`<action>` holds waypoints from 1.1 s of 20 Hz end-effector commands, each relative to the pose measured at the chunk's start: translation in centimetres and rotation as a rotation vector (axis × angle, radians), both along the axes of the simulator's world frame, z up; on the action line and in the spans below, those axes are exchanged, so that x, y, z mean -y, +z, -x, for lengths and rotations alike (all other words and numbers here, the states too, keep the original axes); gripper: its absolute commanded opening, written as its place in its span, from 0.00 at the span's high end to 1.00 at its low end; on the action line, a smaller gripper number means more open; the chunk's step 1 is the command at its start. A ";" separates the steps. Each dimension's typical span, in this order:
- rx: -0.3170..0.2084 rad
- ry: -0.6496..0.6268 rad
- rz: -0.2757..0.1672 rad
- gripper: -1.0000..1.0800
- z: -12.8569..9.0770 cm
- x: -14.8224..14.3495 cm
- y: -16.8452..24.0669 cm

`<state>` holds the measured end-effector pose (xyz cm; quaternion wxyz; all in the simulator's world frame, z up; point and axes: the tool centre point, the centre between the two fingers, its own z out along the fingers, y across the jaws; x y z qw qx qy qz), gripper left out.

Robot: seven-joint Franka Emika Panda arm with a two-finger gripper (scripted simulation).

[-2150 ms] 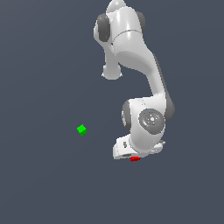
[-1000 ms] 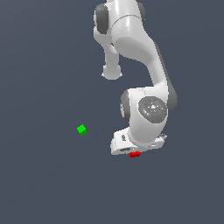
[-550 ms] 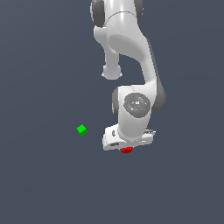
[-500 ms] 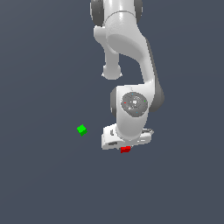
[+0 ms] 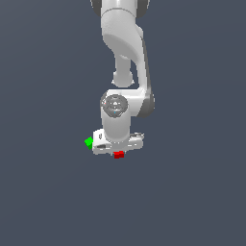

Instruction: Stack the red cube on top of the green cube.

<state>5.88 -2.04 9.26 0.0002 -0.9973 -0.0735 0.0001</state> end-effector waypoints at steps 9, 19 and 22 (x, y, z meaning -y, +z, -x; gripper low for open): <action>0.001 -0.001 0.000 1.00 5.6 9.7 -2.0; 0.000 -0.001 0.000 1.00 8.5 15.2 -3.2; 0.000 0.000 0.000 1.00 8.6 15.6 -3.3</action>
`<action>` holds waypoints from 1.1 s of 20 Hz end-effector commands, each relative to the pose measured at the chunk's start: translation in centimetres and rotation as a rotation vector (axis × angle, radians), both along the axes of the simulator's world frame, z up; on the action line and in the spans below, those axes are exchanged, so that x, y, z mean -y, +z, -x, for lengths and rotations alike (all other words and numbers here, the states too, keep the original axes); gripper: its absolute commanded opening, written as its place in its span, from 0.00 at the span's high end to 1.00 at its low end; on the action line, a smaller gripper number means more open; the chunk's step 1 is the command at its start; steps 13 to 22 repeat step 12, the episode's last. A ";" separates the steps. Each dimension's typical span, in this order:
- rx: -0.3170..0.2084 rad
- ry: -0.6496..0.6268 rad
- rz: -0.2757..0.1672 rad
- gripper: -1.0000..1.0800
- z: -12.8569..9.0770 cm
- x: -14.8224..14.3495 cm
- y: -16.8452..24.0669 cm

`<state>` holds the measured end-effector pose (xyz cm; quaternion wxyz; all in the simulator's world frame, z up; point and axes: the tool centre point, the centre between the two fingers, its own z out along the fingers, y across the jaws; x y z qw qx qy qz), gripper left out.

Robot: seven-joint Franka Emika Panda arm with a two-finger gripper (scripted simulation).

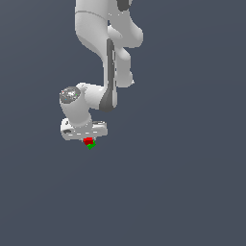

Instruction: Stack the red cube on top of the green cube.

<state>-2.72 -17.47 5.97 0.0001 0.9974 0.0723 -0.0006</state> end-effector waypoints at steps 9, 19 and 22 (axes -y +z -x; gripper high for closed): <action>0.001 0.002 0.000 0.04 -0.1 0.1 0.0; 0.001 0.002 0.000 0.04 -0.1 0.1 0.0; 0.001 0.002 0.000 0.04 -0.1 0.1 0.0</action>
